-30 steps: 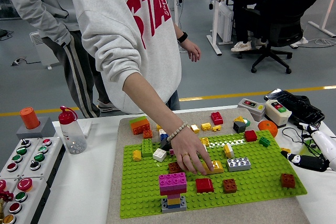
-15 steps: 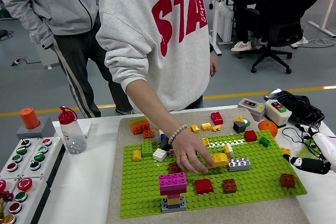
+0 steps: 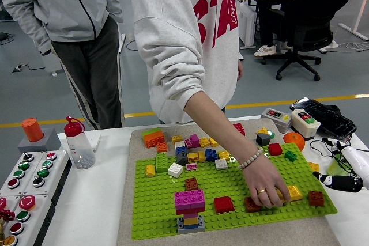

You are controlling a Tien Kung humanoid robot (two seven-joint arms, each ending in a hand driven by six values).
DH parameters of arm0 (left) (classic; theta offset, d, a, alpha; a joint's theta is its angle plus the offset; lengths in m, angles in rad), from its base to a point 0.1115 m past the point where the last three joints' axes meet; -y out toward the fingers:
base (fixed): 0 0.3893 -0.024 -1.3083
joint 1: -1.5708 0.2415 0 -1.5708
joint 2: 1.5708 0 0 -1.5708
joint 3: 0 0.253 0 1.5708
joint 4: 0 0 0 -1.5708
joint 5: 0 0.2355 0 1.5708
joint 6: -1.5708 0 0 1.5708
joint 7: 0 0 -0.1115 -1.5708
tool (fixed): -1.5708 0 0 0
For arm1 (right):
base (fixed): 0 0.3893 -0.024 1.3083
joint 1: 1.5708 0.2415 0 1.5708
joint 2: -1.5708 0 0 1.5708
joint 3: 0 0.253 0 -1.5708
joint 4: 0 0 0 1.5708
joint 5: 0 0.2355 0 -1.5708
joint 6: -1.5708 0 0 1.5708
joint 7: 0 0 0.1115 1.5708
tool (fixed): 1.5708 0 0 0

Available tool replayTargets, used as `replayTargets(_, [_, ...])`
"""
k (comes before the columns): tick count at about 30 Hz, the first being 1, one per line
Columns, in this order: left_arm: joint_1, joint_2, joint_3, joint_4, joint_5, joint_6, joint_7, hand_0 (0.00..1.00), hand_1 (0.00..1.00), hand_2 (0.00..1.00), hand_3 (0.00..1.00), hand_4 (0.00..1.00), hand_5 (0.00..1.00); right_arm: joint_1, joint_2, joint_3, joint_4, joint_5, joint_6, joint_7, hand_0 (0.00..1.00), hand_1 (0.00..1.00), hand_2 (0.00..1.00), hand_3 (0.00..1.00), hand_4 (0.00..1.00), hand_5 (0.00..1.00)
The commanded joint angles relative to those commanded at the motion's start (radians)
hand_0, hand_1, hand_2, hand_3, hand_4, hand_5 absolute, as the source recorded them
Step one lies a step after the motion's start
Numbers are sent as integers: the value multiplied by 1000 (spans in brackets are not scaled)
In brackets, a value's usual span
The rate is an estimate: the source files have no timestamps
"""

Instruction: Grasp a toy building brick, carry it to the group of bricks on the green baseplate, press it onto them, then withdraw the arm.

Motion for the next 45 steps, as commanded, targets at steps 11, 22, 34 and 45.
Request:
replayTargets(11, [-1,1,1,0,1,-1,1,652,687,675,573,282,998,30,-10,-53,-18,-27,66,-27,956,847,888,860,836,308])
replayTargets(22, [-1,1,2,0,-2,-2,1,653,687,675,573,282,998,40,-16,-65,-18,-47,72,-42,959,846,889,847,819,293])
replayTargets(34, [-2,1,1,0,-2,-3,0,653,686,677,574,281,998,75,-47,-163,4,-93,90,-37,965,846,881,813,817,290])
replayTargets(45, [-1,0,3,0,-5,-3,1,652,687,677,574,281,998,168,-69,-311,-13,-194,105,-37,963,834,852,763,813,286])
